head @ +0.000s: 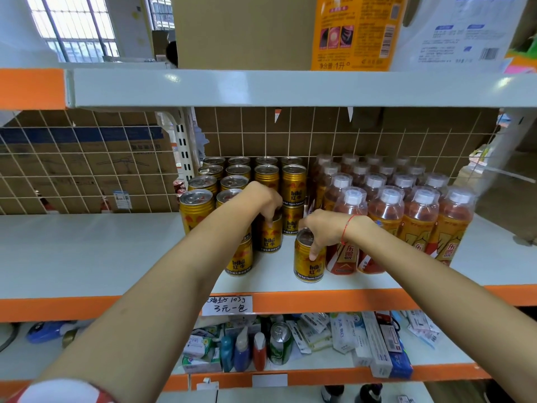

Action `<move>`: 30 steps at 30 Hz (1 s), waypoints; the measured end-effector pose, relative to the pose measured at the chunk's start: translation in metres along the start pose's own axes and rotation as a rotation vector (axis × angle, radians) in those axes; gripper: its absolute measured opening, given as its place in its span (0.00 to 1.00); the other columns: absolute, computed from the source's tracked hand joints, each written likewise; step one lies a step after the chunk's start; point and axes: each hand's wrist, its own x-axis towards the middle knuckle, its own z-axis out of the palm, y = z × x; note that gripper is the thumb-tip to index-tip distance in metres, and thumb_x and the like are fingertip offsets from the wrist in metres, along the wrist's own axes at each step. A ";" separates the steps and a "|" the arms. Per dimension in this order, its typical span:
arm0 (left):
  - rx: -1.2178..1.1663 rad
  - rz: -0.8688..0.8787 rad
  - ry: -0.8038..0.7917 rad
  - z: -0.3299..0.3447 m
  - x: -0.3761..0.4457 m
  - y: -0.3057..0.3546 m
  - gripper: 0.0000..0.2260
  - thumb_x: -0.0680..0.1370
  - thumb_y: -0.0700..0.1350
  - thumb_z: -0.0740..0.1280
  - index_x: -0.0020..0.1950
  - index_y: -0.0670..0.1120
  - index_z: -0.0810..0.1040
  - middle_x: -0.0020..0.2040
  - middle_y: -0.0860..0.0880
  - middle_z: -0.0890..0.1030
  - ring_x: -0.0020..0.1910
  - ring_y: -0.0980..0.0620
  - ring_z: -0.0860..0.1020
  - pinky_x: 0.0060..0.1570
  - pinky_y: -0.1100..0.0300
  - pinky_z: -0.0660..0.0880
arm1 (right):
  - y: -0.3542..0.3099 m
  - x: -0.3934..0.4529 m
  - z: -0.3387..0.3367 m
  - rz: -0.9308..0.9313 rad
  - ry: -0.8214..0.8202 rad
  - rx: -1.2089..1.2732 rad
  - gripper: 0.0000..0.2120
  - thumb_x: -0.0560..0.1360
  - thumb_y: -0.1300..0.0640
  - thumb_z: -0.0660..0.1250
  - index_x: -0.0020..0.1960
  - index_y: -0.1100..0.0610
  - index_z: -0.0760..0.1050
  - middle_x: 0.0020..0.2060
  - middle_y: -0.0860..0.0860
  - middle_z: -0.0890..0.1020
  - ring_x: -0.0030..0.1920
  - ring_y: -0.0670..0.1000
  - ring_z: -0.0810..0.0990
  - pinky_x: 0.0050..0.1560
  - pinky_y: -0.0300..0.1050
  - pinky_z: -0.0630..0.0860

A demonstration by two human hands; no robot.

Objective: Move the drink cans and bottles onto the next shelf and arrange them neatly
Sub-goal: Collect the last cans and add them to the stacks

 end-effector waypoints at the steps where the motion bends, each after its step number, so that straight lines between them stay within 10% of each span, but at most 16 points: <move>1: 0.002 0.001 -0.001 0.000 0.000 0.000 0.30 0.76 0.52 0.68 0.74 0.44 0.63 0.69 0.44 0.70 0.65 0.45 0.72 0.57 0.54 0.73 | 0.000 0.001 0.000 0.001 -0.002 0.002 0.35 0.67 0.50 0.76 0.69 0.59 0.67 0.61 0.56 0.75 0.58 0.56 0.75 0.52 0.45 0.75; 30: 0.044 0.016 -0.018 -0.001 0.008 -0.007 0.31 0.73 0.53 0.72 0.72 0.44 0.67 0.68 0.46 0.71 0.65 0.45 0.72 0.61 0.50 0.74 | 0.011 0.055 -0.015 0.150 0.027 0.138 0.25 0.66 0.54 0.77 0.59 0.63 0.76 0.54 0.57 0.80 0.53 0.55 0.79 0.51 0.44 0.76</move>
